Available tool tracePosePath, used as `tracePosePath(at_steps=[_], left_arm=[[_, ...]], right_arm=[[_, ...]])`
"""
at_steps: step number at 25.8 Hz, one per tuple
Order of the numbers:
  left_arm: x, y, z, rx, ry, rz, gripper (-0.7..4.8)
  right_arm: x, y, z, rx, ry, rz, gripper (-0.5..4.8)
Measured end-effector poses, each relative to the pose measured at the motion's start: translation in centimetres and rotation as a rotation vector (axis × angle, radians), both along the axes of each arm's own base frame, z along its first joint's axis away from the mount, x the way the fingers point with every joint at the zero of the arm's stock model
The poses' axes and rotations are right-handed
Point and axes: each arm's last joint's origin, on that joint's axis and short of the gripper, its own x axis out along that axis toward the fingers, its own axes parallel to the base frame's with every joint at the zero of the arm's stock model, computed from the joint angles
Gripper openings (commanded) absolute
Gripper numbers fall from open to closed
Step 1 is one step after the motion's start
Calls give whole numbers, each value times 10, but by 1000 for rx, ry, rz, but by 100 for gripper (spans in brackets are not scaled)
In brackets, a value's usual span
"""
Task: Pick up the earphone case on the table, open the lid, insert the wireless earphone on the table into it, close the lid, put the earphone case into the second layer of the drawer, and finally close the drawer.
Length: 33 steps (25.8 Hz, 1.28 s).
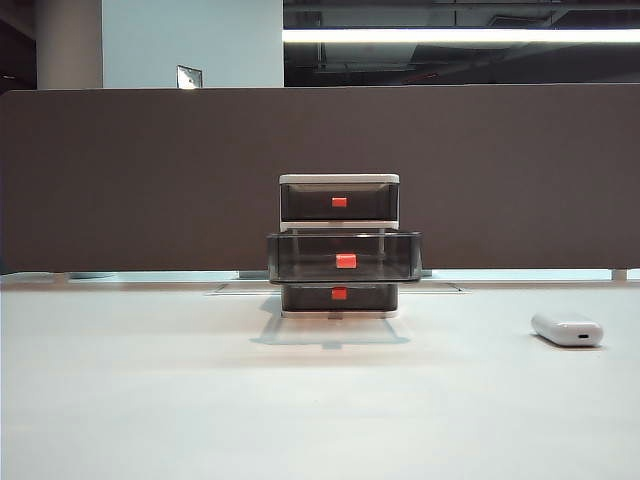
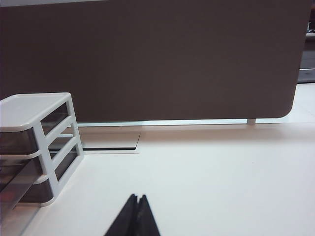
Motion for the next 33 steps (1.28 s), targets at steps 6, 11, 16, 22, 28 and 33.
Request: tracePosePath(at_steps=[6,11,16,22,28,33], left_arm=[[-4,0,25,-18,-30,-9,-6],[5,-9,32,-16,31,-103,-6],[18,-33,35,7,126,-314,-6],[20,-57,28,52,201,-501,-6],[22,-78,17,99,295,-632,-6],[26,-93,18,182,386,-692,-6]], right_arm=[[-1,0,22,0,32,0,-2],[7,0,34,9,89,5,-2],[21,1,53,9,160,38,-2],[37,3,59,10,247,85,-1],[49,5,67,13,295,120,-1],[57,7,61,23,370,189,-1]])
